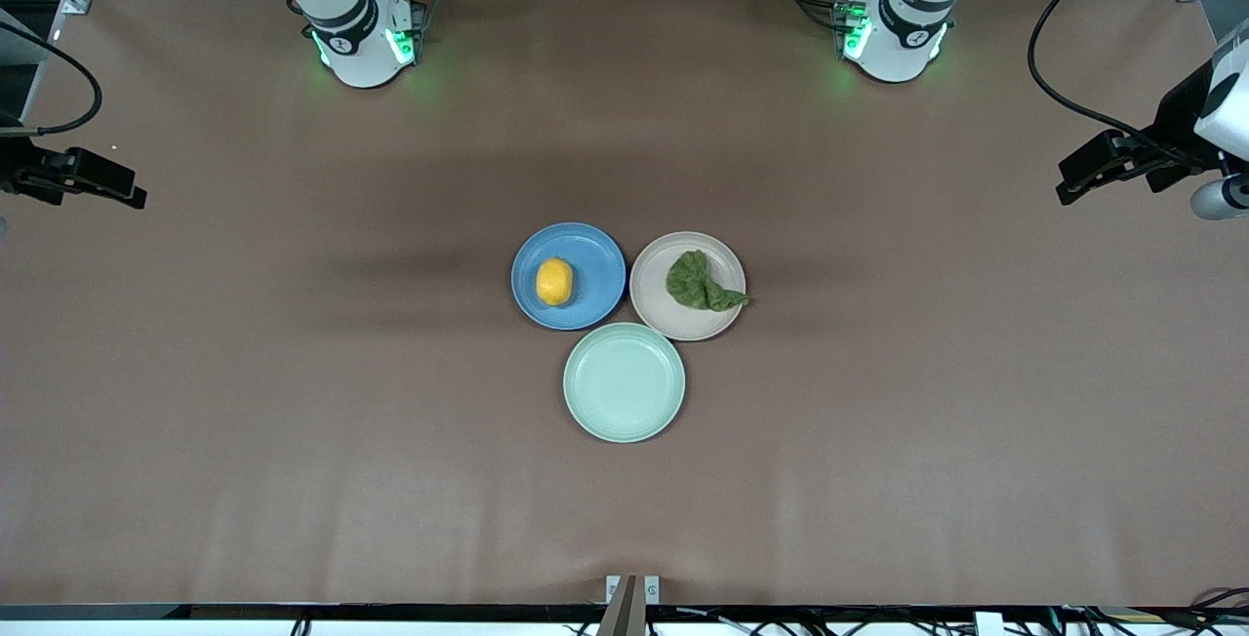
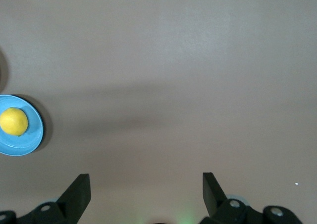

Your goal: Pick lemon and lettuce from blue and beige plates

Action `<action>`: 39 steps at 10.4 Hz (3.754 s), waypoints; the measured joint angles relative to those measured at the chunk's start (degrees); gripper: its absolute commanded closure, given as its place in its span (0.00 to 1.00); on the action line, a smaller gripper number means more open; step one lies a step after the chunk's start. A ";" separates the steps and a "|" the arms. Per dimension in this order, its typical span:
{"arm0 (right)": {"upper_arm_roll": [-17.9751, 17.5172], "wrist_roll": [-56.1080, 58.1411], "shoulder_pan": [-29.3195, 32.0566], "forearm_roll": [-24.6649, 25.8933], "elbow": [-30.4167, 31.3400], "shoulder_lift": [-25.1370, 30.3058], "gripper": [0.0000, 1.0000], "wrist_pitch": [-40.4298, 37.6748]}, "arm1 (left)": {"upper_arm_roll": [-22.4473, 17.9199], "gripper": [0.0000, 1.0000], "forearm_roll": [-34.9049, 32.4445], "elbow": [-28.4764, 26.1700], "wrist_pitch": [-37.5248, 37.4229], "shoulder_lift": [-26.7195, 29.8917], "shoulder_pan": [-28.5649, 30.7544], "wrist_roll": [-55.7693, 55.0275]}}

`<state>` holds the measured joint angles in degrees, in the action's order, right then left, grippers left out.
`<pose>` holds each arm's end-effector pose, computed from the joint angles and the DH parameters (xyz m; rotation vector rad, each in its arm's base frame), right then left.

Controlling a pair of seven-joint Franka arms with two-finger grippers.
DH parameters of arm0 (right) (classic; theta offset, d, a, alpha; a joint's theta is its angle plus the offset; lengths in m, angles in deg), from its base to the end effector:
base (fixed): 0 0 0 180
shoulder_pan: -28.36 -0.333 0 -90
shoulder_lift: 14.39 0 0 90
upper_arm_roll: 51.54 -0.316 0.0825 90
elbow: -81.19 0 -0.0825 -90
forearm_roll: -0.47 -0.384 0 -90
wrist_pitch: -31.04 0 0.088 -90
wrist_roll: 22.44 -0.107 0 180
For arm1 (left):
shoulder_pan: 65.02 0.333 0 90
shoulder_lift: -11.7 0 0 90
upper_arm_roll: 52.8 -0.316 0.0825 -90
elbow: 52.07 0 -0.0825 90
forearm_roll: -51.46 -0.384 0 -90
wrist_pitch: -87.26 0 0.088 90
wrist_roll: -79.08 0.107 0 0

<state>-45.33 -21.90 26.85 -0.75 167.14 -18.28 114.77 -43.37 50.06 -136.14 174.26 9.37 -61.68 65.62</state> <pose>0.5620 -0.0415 0.6107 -3.1165 0.1115 0.1647 0.5596 -0.0548 0.6461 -3.1193 -0.2034 -0.0217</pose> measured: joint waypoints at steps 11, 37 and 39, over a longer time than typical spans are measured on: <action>0.15 0.00 0.02 0.07 -0.02 -0.19 0.00 0.04 | 1.26 0.00 3.82 -0.70 2.55 -2.63 -0.95 0.61; 0.29 0.00 0.50 0.13 -0.49 -0.74 0.00 1.51 | 12.65 0.05 -4.48 -4.75 30.08 -40.95 -23.28 -50.71; 0.31 0.00 0.74 0.13 -0.49 -0.87 0.00 2.09 | 12.31 0.19 -4.50 -5.36 31.37 -42.17 -23.28 -50.99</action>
<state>-45.02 -21.90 27.59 -0.62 166.65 -19.14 116.86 -31.06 45.56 -141.50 205.64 -32.80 -84.96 14.63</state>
